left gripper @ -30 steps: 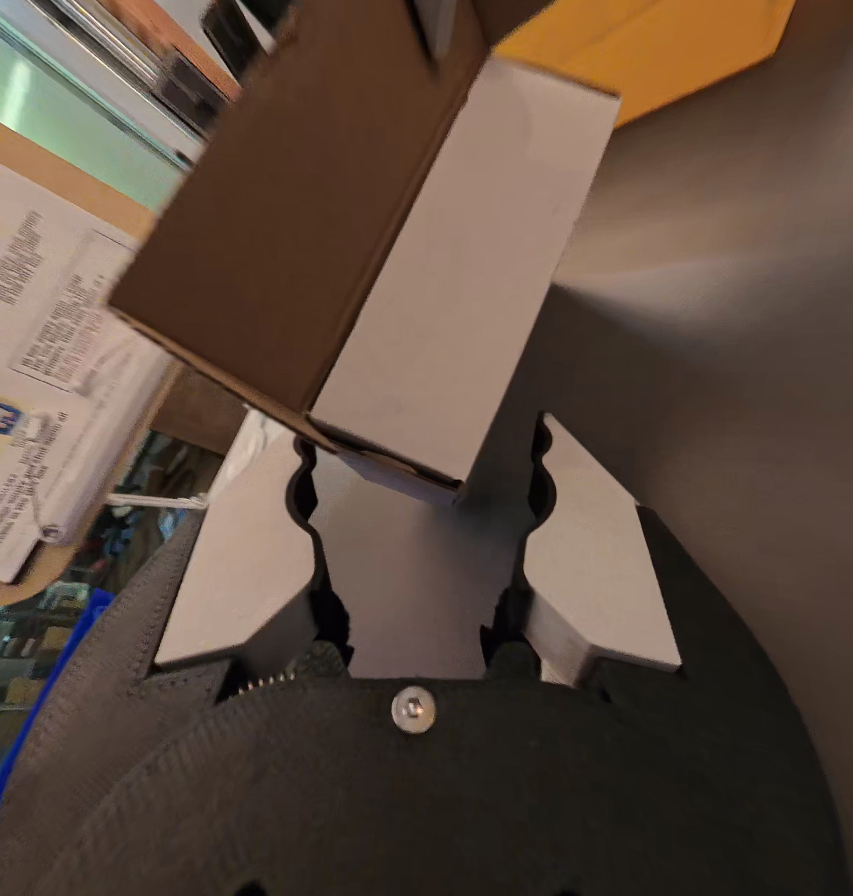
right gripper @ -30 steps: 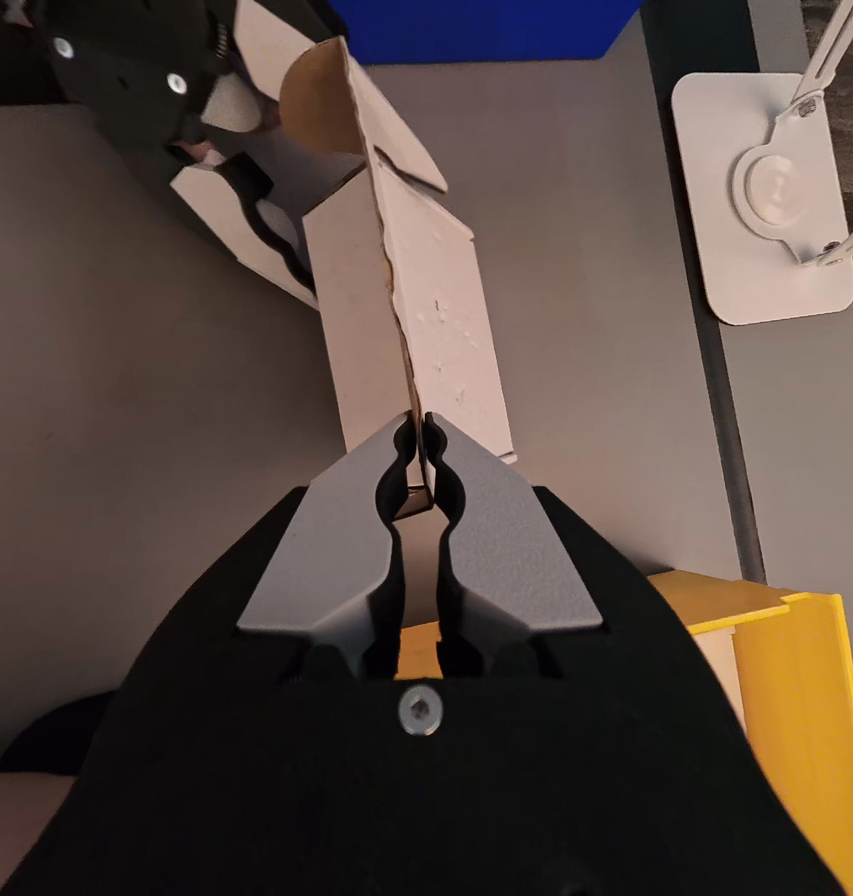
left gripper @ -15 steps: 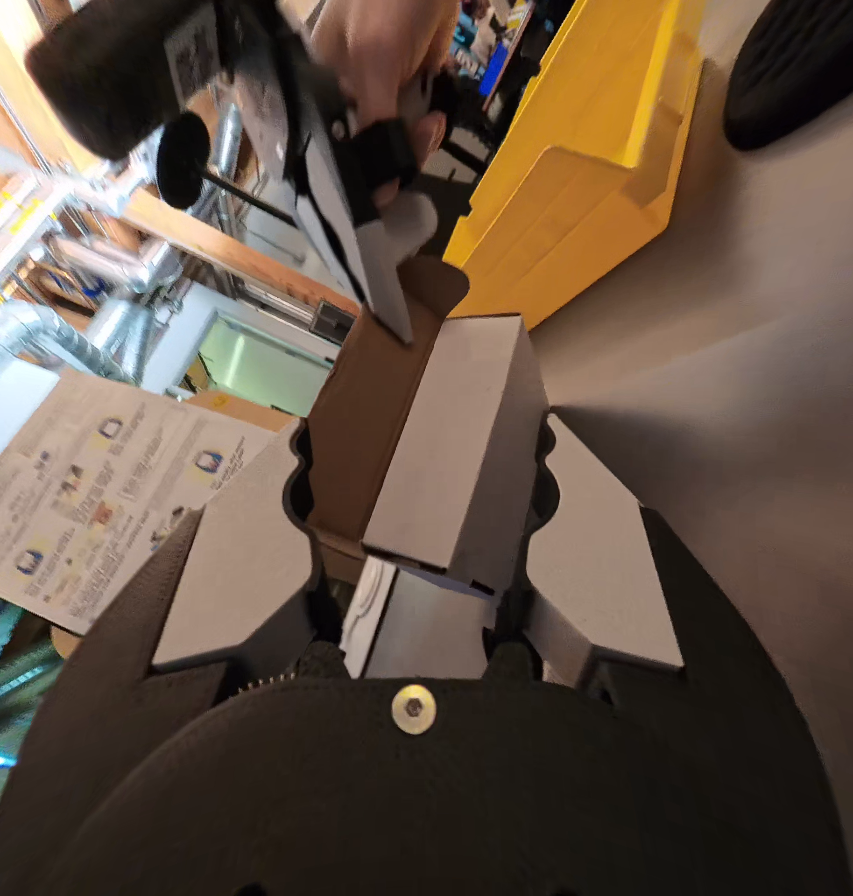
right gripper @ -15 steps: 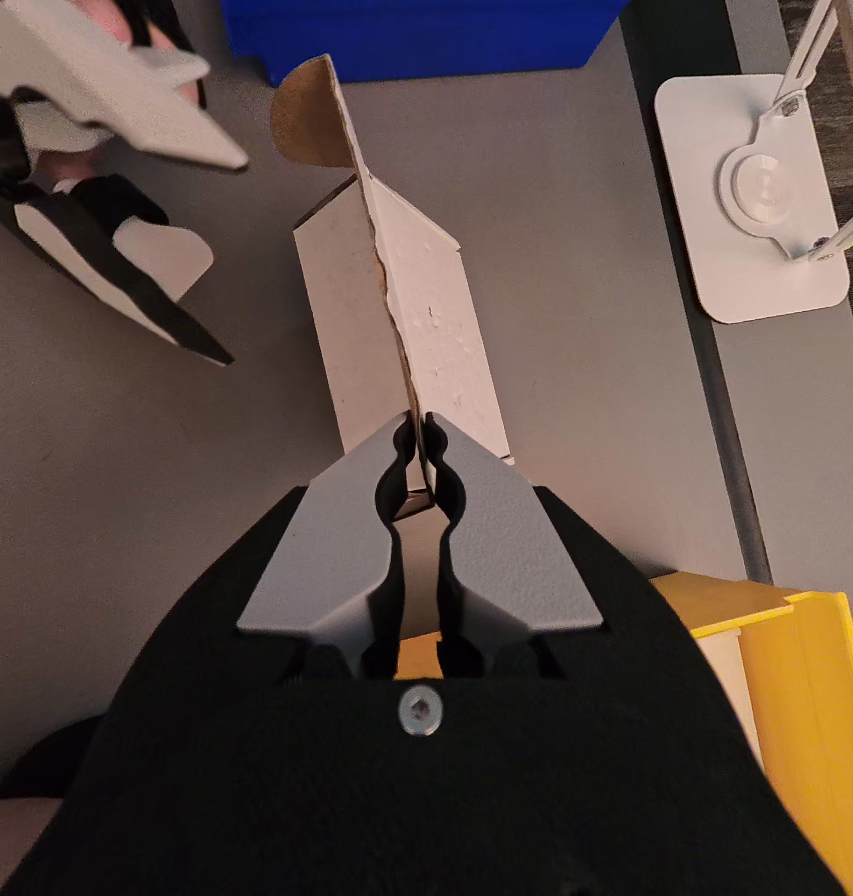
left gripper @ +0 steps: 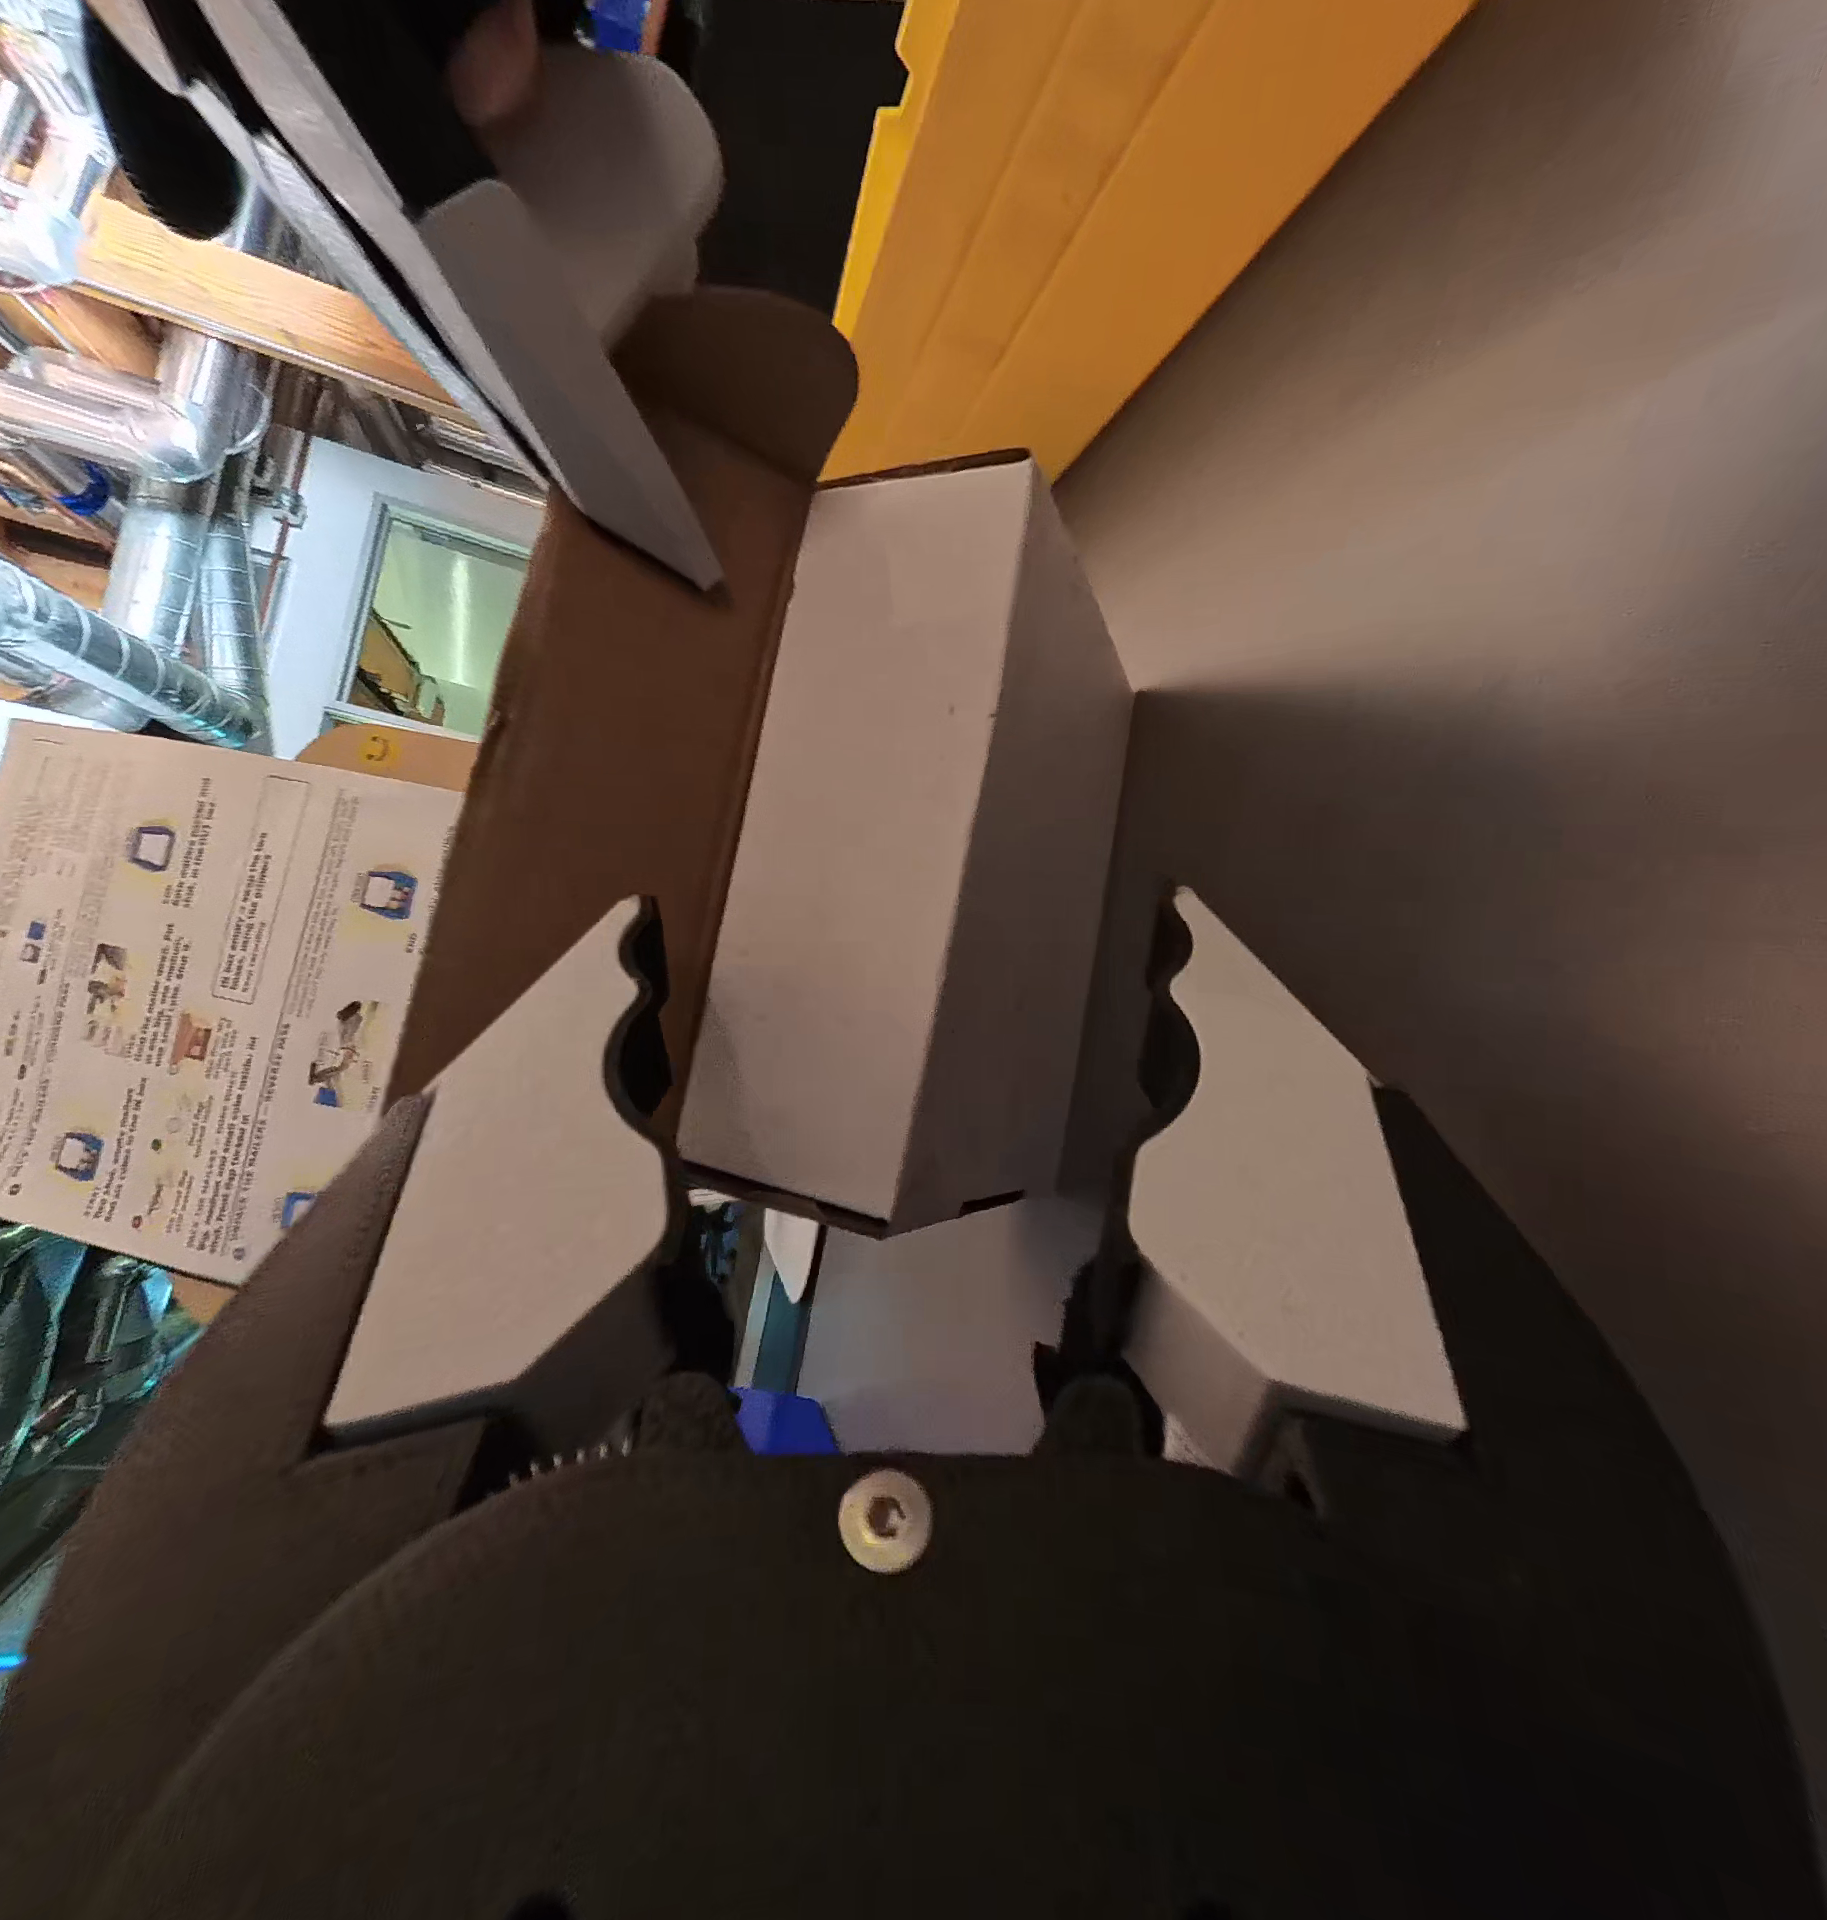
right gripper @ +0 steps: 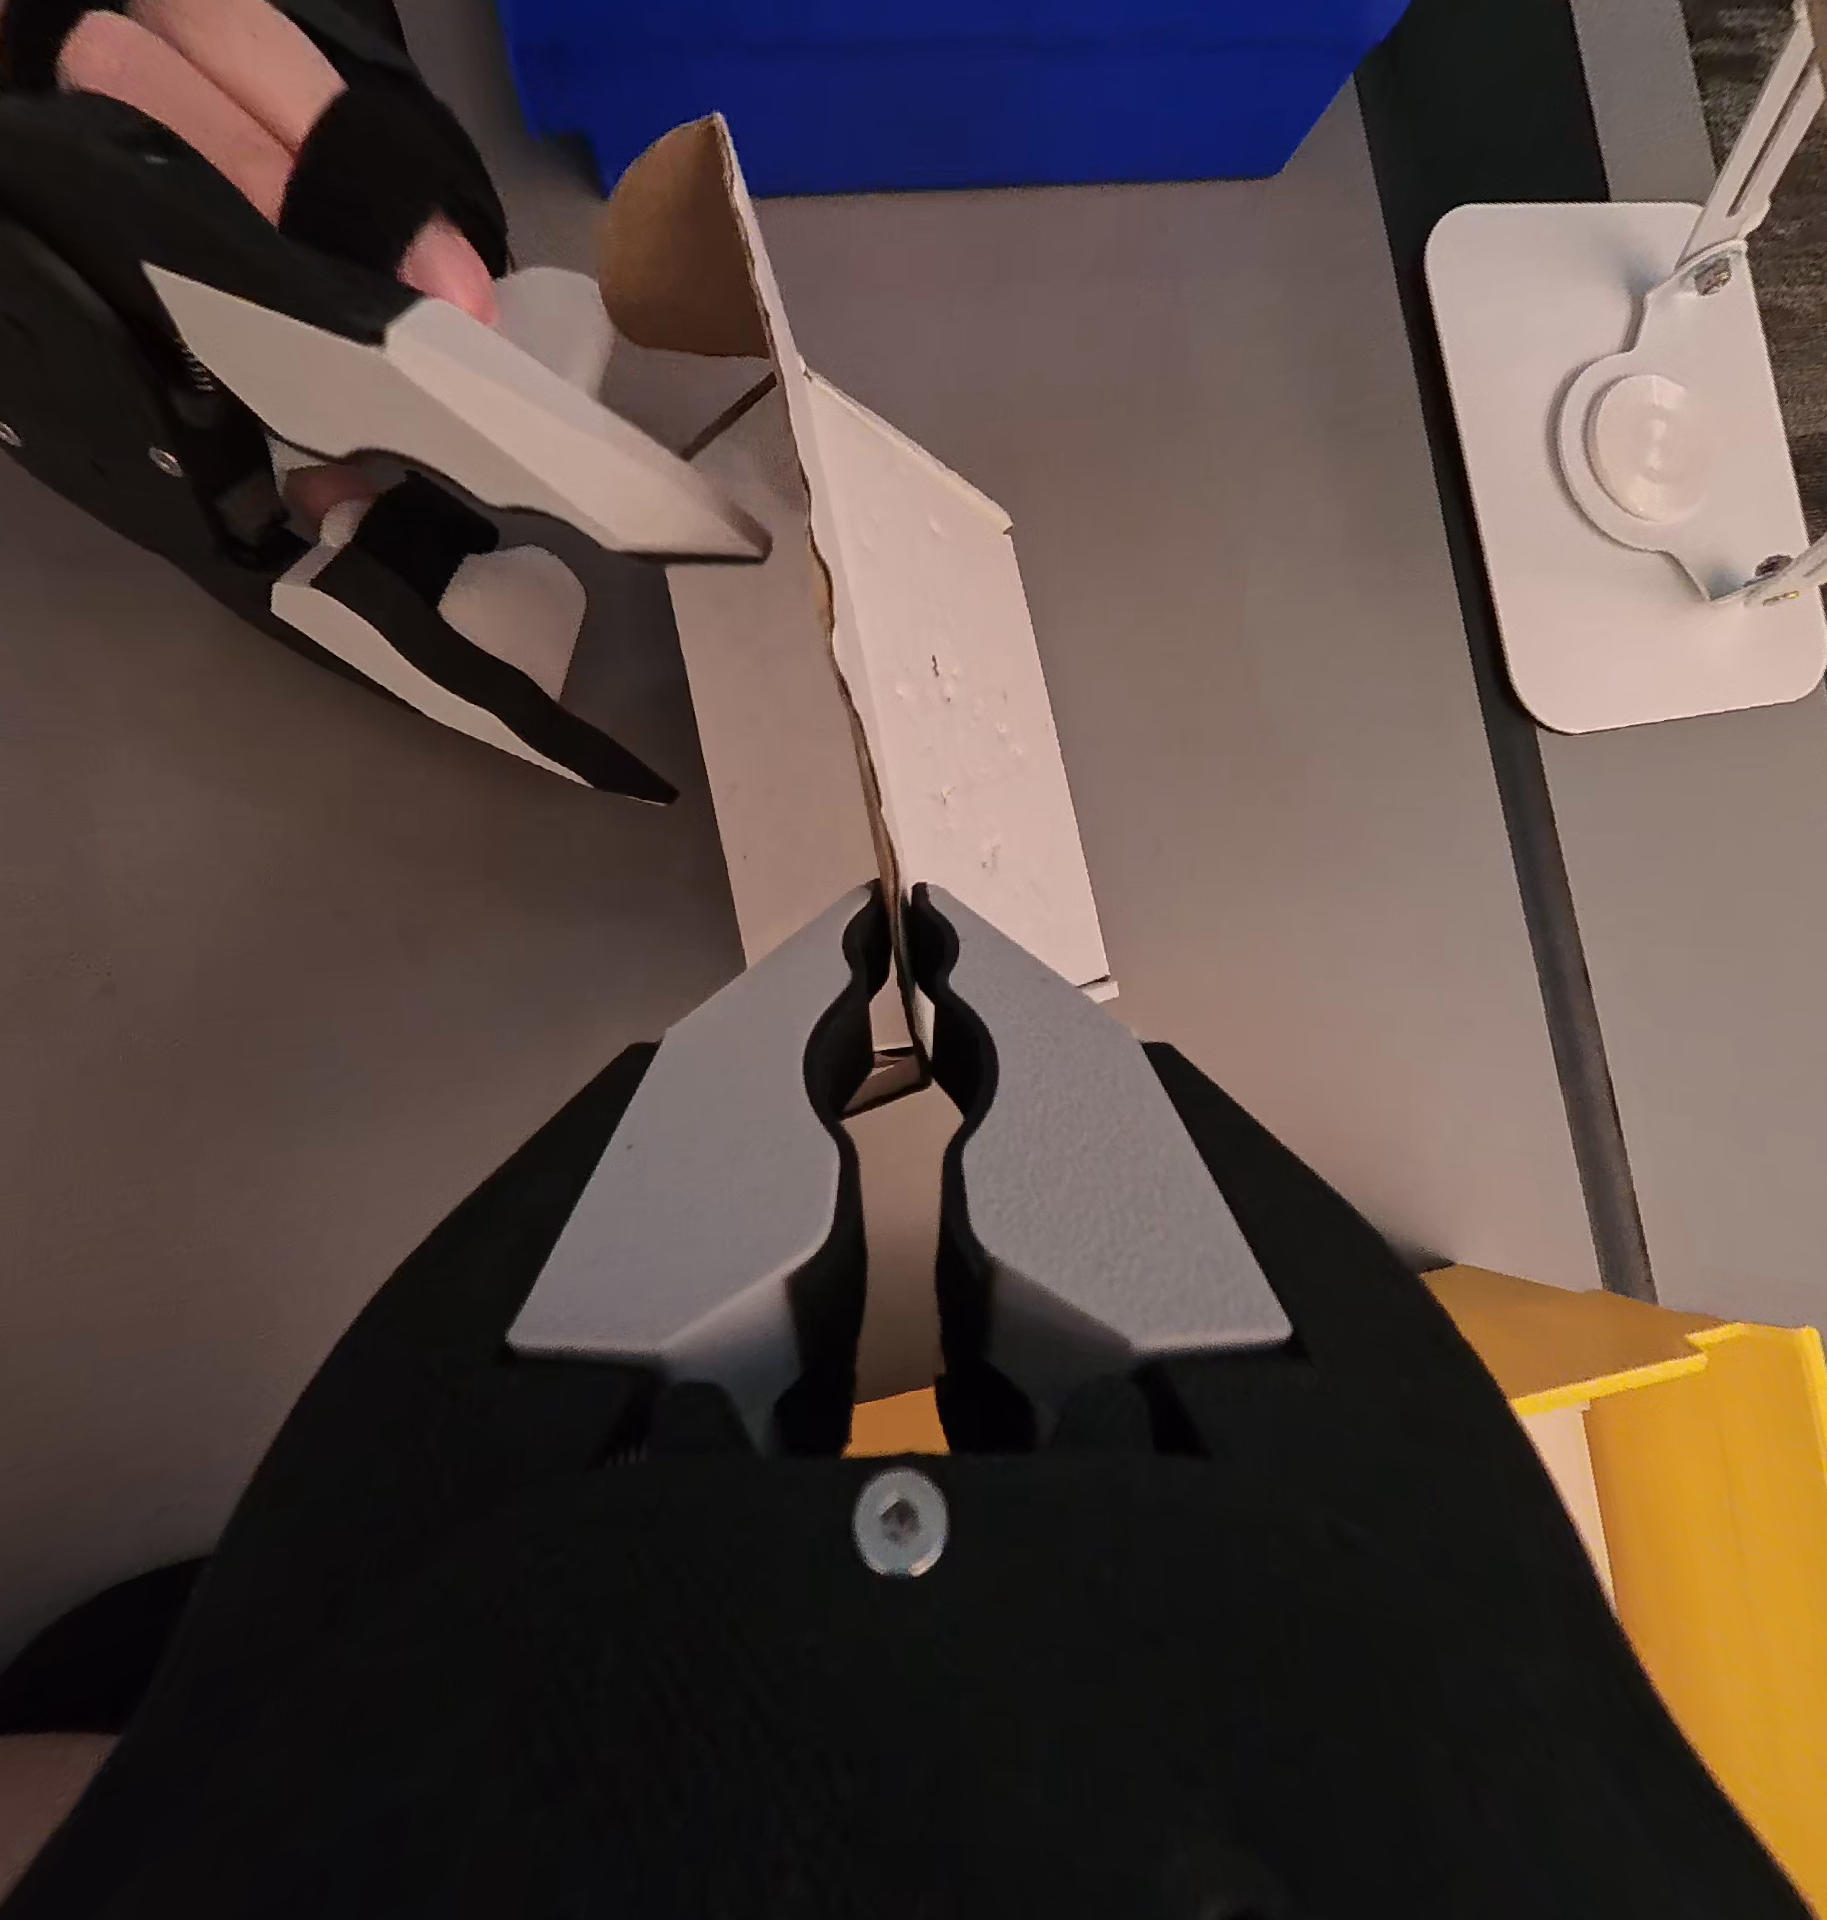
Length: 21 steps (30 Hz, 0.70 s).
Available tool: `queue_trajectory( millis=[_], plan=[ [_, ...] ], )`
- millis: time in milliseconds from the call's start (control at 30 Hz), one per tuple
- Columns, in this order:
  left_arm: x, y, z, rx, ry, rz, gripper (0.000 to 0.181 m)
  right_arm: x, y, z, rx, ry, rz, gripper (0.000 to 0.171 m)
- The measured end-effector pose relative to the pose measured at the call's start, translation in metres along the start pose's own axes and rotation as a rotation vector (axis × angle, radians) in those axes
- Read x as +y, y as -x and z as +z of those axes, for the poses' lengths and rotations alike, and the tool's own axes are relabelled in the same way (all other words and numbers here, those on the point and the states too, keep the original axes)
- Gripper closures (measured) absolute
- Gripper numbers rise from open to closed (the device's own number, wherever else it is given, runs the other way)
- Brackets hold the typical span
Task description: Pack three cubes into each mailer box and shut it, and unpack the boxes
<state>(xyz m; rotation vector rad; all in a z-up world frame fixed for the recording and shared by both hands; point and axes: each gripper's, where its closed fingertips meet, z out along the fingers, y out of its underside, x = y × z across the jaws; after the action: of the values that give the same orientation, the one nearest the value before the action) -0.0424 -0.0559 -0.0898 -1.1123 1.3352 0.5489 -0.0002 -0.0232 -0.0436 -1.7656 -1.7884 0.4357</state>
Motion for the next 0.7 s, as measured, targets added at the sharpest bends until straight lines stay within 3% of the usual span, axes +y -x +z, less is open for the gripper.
queue_trajectory(
  millis=[33,700],
  plan=[
    [0.001,-0.003,0.001,0.016,0.005,0.002,0.094,0.0,0.001,0.0,-0.005,-0.001,0.0,0.169],
    [0.012,-0.015,0.006,0.07,0.06,0.02,0.09,-0.003,-0.001,0.003,-0.009,-0.017,0.002,0.169]
  ],
)
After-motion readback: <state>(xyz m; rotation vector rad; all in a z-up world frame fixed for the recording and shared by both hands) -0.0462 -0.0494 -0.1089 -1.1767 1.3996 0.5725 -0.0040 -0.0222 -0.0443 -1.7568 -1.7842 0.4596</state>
